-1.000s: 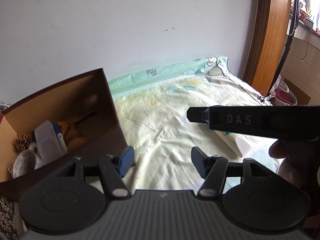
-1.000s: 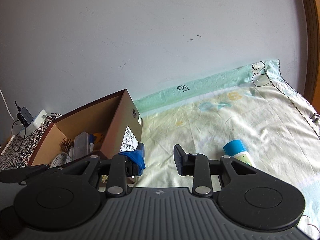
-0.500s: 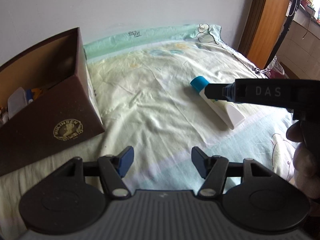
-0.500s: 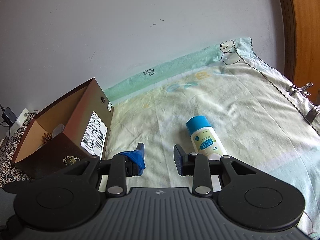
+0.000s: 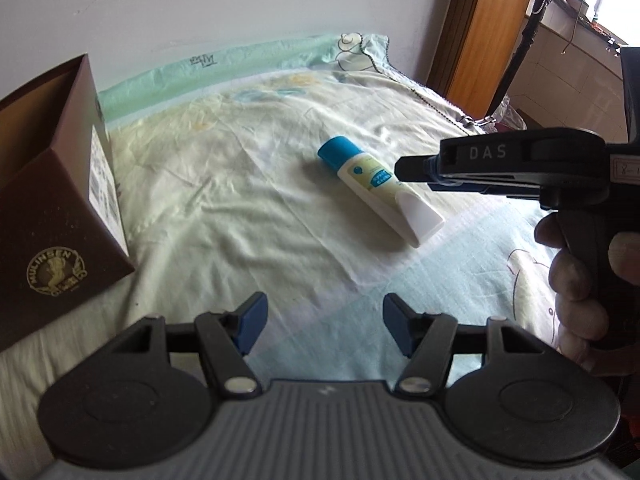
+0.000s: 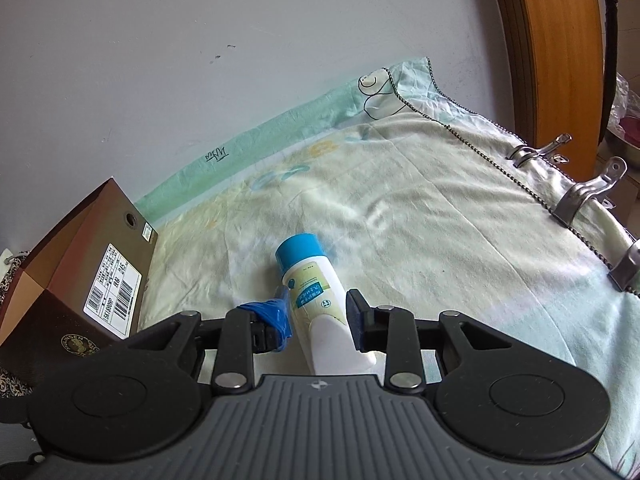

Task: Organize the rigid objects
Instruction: 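Close the right tool around the white blue-capped bottle and lift it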

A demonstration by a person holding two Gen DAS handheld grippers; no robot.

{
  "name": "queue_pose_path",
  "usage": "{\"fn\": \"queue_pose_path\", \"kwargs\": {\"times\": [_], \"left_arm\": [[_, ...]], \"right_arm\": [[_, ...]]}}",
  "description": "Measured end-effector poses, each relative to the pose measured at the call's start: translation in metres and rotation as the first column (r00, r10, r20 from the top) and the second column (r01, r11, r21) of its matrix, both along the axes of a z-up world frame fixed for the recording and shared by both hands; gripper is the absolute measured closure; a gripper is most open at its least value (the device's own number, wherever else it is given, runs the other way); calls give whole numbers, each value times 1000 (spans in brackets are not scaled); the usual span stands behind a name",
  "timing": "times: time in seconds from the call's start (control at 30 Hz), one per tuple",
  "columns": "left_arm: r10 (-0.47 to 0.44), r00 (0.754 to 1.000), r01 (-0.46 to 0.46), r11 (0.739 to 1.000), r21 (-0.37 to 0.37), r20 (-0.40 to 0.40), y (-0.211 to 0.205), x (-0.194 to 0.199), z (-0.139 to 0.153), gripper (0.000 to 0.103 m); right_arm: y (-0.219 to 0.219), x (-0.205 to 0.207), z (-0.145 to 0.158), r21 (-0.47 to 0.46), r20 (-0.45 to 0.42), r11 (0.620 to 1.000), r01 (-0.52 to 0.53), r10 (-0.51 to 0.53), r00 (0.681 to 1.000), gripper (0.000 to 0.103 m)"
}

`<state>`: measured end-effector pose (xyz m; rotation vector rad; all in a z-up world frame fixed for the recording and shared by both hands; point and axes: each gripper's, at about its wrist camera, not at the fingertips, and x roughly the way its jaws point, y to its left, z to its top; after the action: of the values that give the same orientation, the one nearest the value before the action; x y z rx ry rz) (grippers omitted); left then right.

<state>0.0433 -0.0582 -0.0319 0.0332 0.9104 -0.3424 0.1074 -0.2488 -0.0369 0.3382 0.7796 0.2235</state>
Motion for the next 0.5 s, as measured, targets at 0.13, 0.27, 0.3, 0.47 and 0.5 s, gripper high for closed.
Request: {"fn": "queue_pose_path", "kwargs": {"times": [0.13,0.27,0.3,0.47,0.5], "left_arm": [[-36,999,37,999,-22,10,-5,2,-1,38],[-66,998,67,997,-28,24,-11,4,-1,38],[-73,997,73,997,-29,24,-12,6,-2,37],[-88,996,88,996,-33,17,-14,11,-6,37],[-89,996,90,995,-34,16,-15,12,-6,37]], "right_arm": [[-3,10,-8,22,-22,1000,-4,5,1000,90],[-4,23,-16,42,-49,999,-18,20,999,90],[-4,26,-19,46,-57,999,-22,25,998,90],[-7,36,-24,114,-79,993,-43,52,996,89],[-7,38,-25,126,-86,991,-45,56,995,89]]}}
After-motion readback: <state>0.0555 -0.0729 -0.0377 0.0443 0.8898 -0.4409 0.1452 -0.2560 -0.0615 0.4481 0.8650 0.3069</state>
